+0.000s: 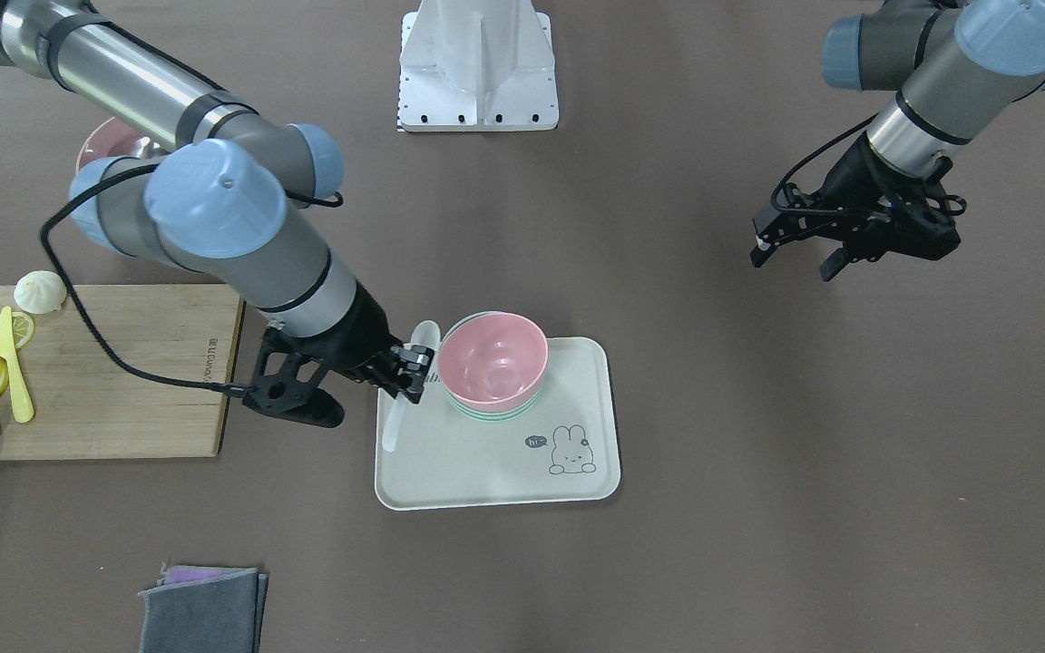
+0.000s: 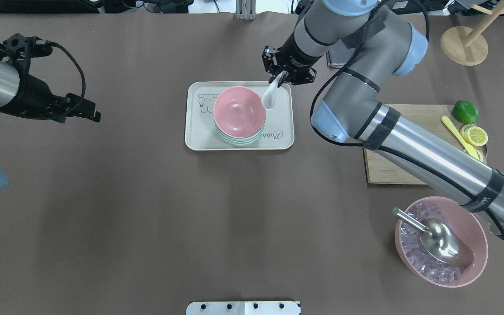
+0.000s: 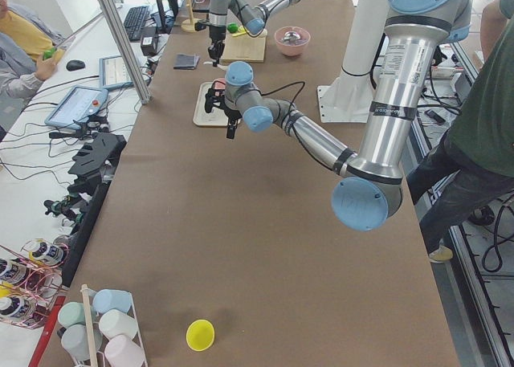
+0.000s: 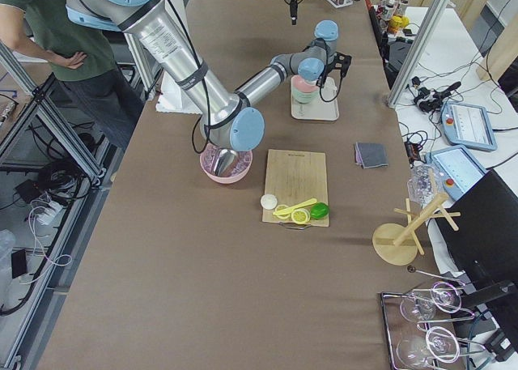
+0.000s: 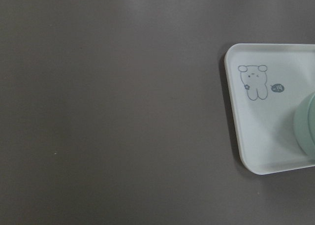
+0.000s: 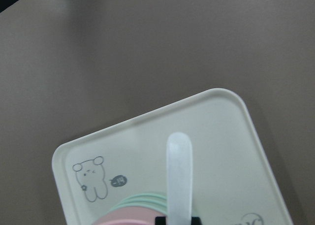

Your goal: Stack pink bowl on green and place spoon

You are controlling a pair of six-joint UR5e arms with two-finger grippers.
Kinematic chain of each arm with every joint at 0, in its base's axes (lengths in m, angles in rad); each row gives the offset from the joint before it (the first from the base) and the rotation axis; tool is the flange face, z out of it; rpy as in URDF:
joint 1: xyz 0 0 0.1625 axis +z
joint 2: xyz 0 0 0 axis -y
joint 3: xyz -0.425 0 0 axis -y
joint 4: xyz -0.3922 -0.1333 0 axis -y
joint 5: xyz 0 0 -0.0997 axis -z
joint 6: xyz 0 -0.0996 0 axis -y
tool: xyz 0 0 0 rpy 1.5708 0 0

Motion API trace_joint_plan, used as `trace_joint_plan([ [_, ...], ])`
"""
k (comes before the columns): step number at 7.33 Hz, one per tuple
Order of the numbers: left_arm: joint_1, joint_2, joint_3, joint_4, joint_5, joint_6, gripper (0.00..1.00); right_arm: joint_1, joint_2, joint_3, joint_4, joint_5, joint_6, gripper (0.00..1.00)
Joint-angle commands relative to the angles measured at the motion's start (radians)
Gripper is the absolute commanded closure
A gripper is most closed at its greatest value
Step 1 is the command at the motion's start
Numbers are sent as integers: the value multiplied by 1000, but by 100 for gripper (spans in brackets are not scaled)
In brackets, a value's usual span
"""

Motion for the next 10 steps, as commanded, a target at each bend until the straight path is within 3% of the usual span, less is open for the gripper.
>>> trace_joint_plan([
  [1,-5,11,-4,0,1,6,2,-73,68,-44,4,-105,68,100],
  [2,-5,11,-1,1,5,6,2,-76,65,-44,6,-110,69,23],
  [3,-5,8,-2,1,7,-4,2,-76,62,-43,8,-109,65,0],
  [5,-7,2,-4,3,7,-10,2,-23,0,20,14,-64,53,0],
  [6,-17,5,-4,9,3,-8,2,44,-103,98,8,12,-34,0],
  [8,-34,50,33,13,15,34,2,194,-320,175,0,121,-357,0],
  [10,-84,101,64,21,13,170,2,343,-500,180,-2,180,-722,0],
])
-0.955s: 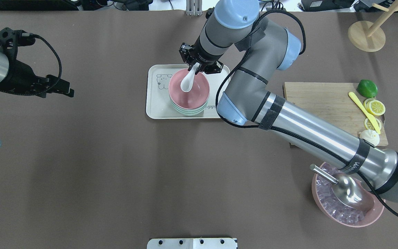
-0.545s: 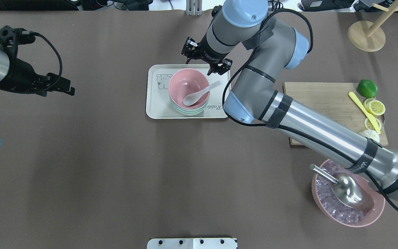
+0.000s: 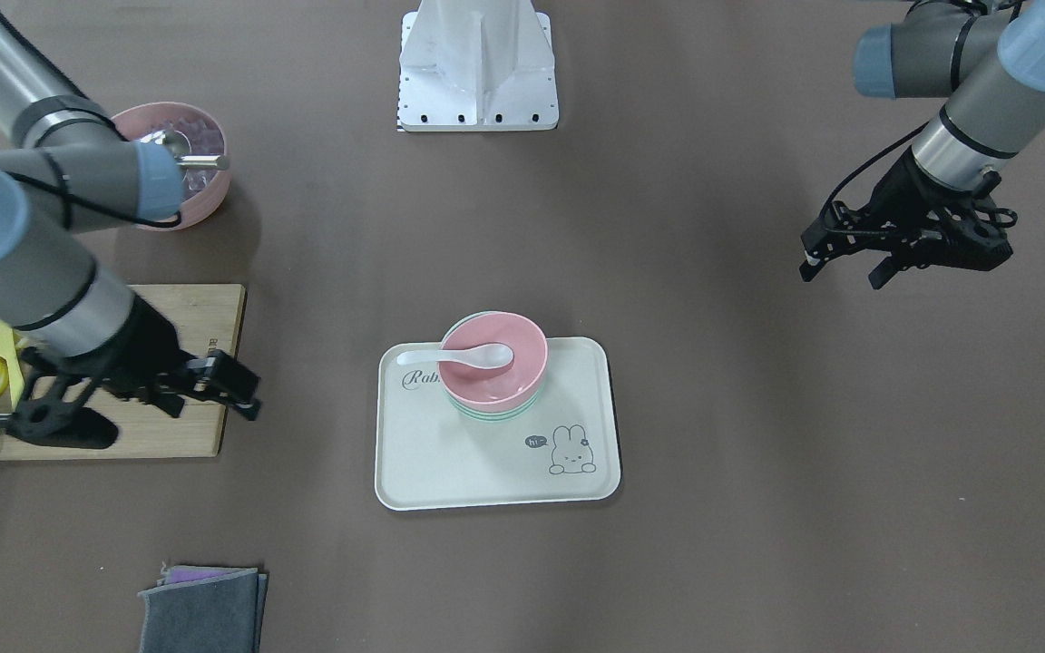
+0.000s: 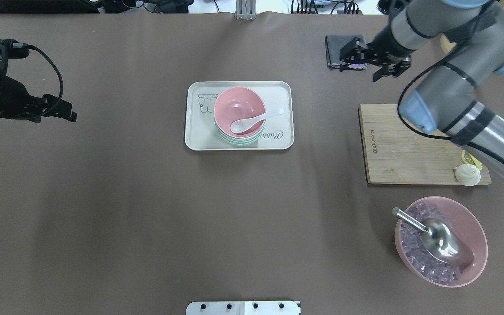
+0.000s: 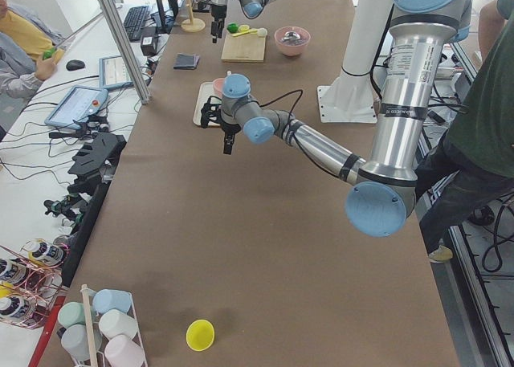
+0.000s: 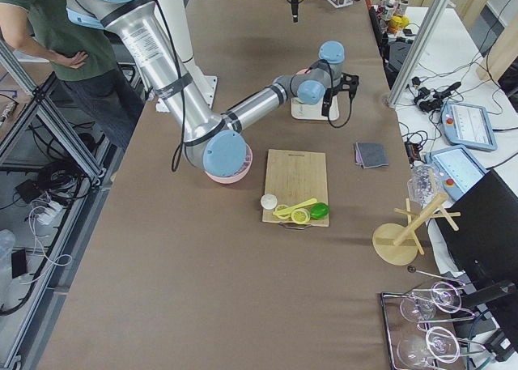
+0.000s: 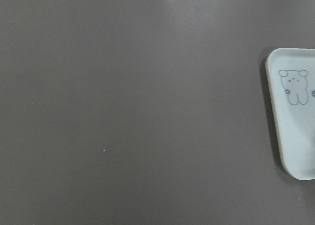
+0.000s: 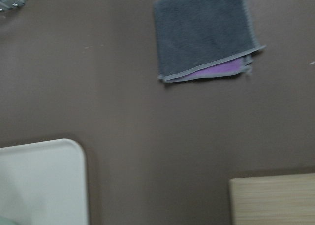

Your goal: Stack pink bowl on green and place spoon

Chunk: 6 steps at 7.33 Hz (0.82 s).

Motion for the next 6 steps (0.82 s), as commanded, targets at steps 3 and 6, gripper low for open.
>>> trace_joint_plan([
  [3,-220,66,63,224,-14,547,2,281,-297,-89,-1,46,-759,0],
  [6,-262,163,69,243,-227,574,2,400,-326,-186,3,87,-932,0],
])
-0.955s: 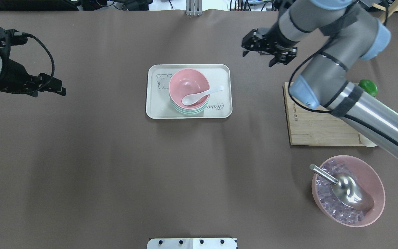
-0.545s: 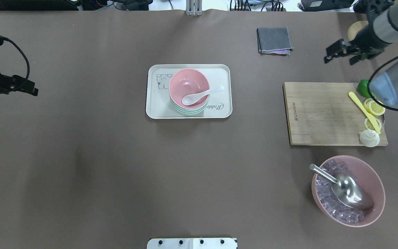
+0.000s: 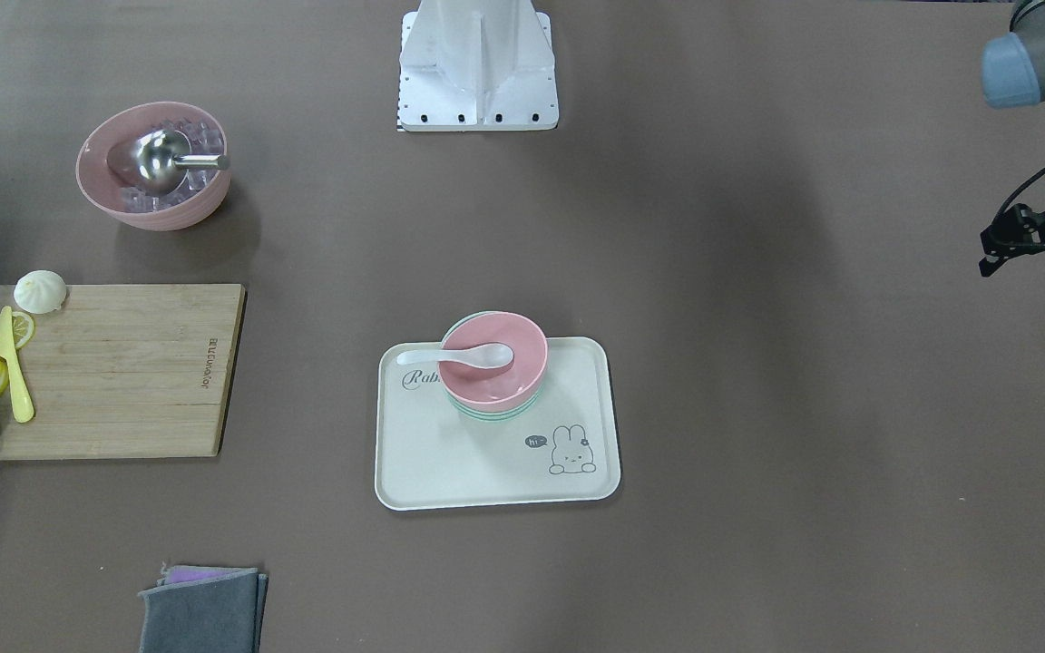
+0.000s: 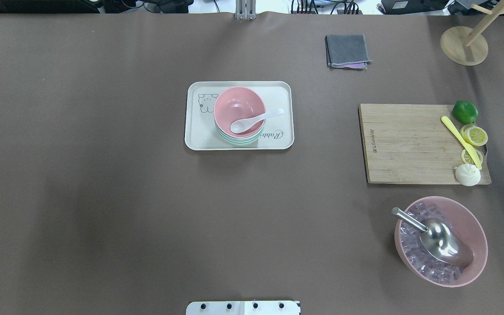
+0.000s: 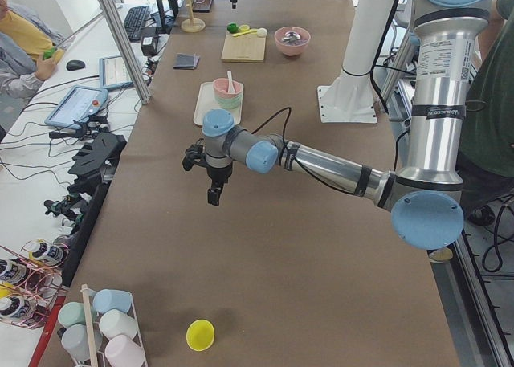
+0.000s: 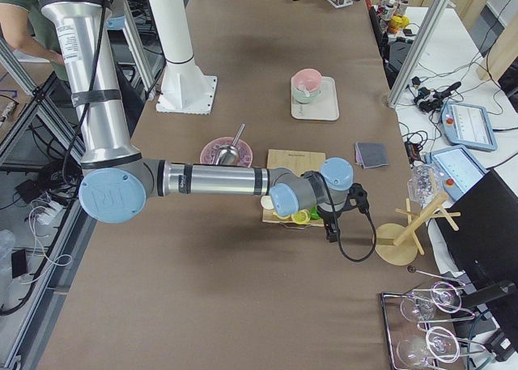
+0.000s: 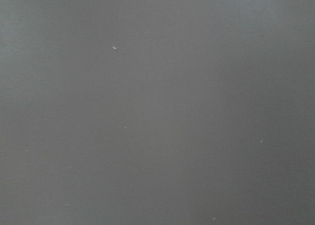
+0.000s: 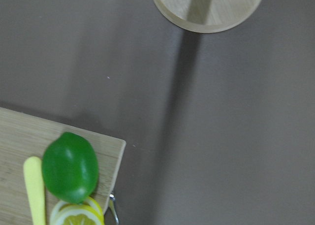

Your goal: Stack pink bowl on green and place spoon

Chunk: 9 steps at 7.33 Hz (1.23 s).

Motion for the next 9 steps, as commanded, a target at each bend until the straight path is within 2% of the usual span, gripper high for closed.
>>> trace_joint_plan([
  [1,-48,40,5,3,-127,7,2,33,-16,-26,-2,-37,-40,0],
  [3,-59,39,14,-47,-105,10,2,21,-18,-12,14,-3,-46,0],
  [5,-62,37,29,-52,-101,9,2,18,3,-27,-6,120,-34,0],
  [9,-94,34,29,-50,-112,15,2,19,-3,-5,8,119,-50,0],
])
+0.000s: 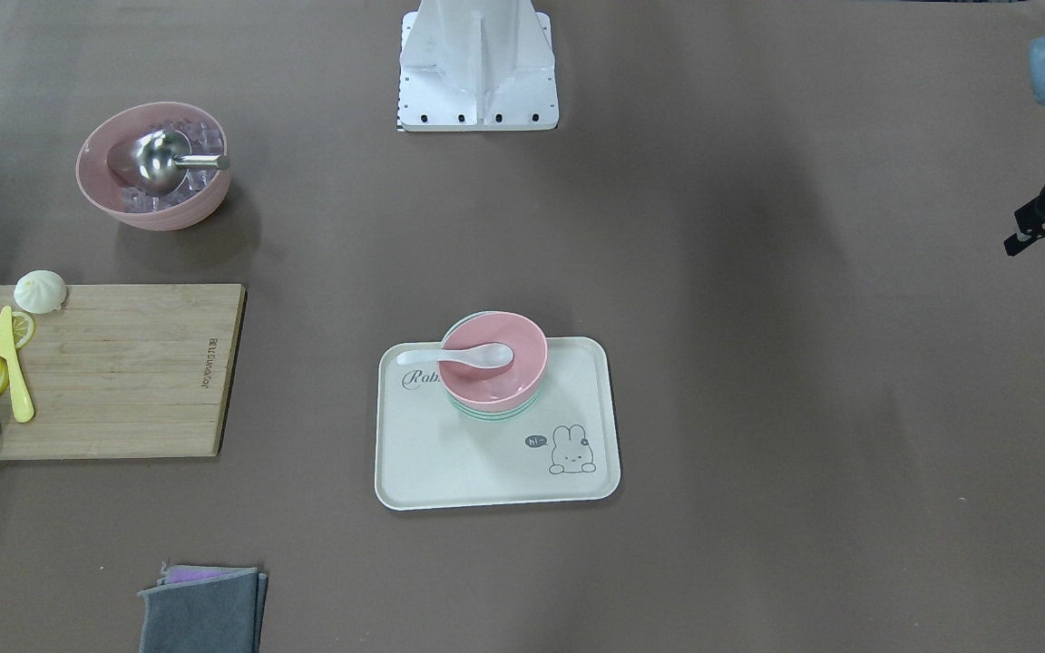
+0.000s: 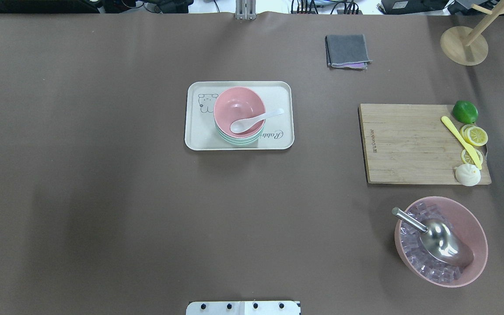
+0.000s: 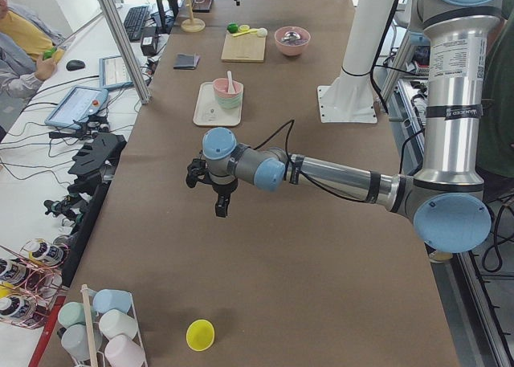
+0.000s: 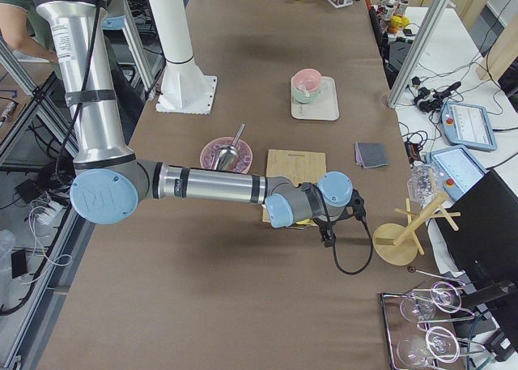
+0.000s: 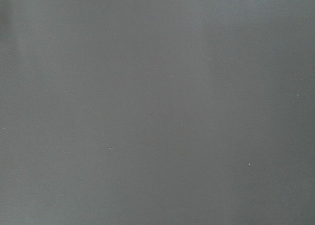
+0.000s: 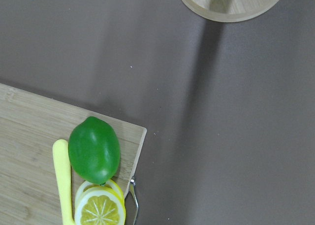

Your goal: Stack pink bowl on green and place spoon

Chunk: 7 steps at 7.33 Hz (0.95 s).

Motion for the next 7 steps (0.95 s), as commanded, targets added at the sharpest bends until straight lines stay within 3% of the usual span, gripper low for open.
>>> trace_joint_plan([
  [1,-6,9,-14,1,-3,6,2,6,-9,35,-3,3,-16,0],
  [3,-12,12,-22,0,4,0,2,-14,-13,49,-7,-9,-20,0],
  [5,-16,10,-24,1,6,-3,2,-50,-9,51,-9,-111,-23,0],
  [7,-17,10,-34,3,8,-5,2,-44,-7,52,-35,-121,-23,0],
])
